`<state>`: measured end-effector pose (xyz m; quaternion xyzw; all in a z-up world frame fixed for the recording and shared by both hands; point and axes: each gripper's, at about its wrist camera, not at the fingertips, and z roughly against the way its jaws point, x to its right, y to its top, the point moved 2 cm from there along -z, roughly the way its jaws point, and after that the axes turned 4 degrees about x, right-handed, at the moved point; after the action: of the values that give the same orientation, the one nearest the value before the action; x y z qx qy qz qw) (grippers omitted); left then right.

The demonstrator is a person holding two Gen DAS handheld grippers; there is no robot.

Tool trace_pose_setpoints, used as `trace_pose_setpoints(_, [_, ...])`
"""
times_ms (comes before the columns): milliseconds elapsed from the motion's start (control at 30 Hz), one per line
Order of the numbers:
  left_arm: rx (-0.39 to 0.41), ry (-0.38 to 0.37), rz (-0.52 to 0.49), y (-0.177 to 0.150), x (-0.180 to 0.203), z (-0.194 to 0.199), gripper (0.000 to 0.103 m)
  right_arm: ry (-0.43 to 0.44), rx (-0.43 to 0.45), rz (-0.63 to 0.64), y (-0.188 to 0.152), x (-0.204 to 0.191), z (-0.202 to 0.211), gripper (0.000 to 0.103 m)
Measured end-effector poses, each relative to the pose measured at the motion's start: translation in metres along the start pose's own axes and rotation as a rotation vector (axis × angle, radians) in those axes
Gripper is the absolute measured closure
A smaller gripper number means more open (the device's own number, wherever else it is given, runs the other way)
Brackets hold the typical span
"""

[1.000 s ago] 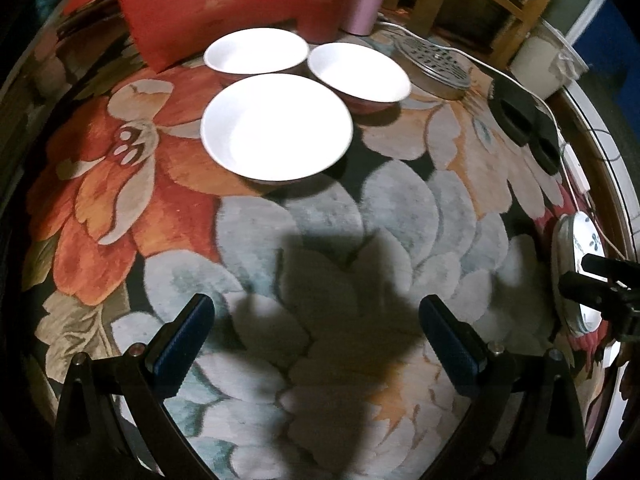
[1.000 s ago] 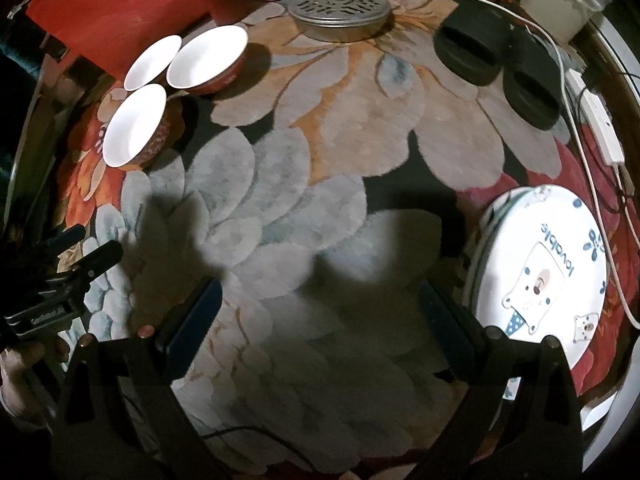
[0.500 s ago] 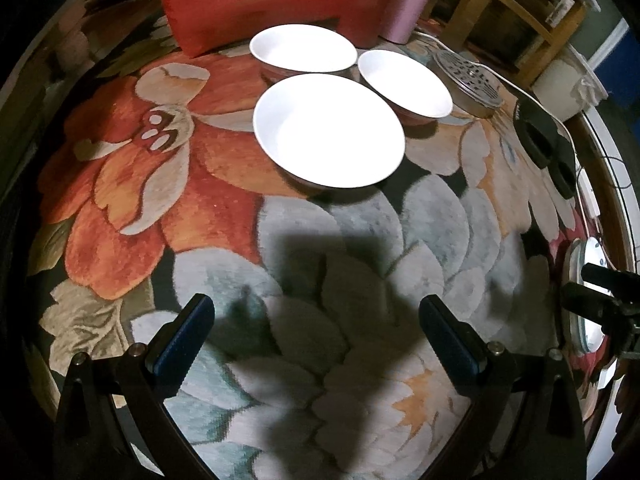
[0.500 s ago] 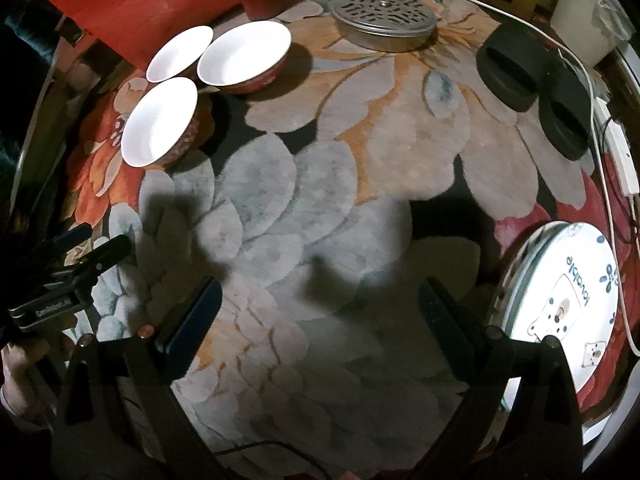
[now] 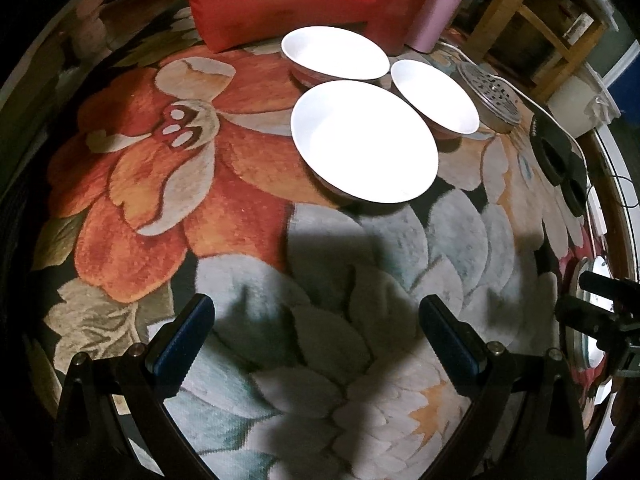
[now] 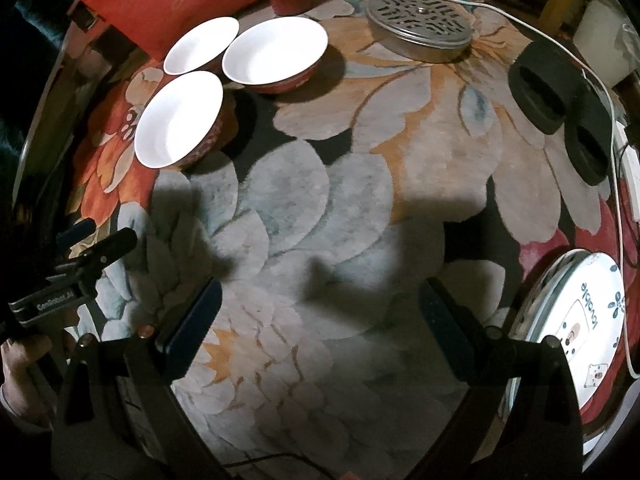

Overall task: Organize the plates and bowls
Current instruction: 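Move the right tool toward the group of white bowls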

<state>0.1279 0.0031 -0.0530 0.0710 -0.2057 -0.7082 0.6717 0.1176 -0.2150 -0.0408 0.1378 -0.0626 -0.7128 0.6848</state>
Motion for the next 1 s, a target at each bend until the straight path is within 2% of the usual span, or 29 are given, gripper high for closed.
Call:
trace_pose_setpoints(467, [0.005,0.011,0.045,0.011,-0.014,-0.002,0.001,-0.006,-0.007,0.038,0.017,-0.011,-0.009,0.004])
trace_pose_setpoints(833, [0.002,0.022,0.066,0.016,-0.022,-0.007,0.001,0.025,-0.013,0.083,0.026,-0.026,-0.019,0.004])
trace_pose_setpoints(1000, [0.004,0.017,0.090,0.020,-0.028,-0.009,0.001,0.057,-0.018,0.057,0.034,-0.027,-0.027,0.004])
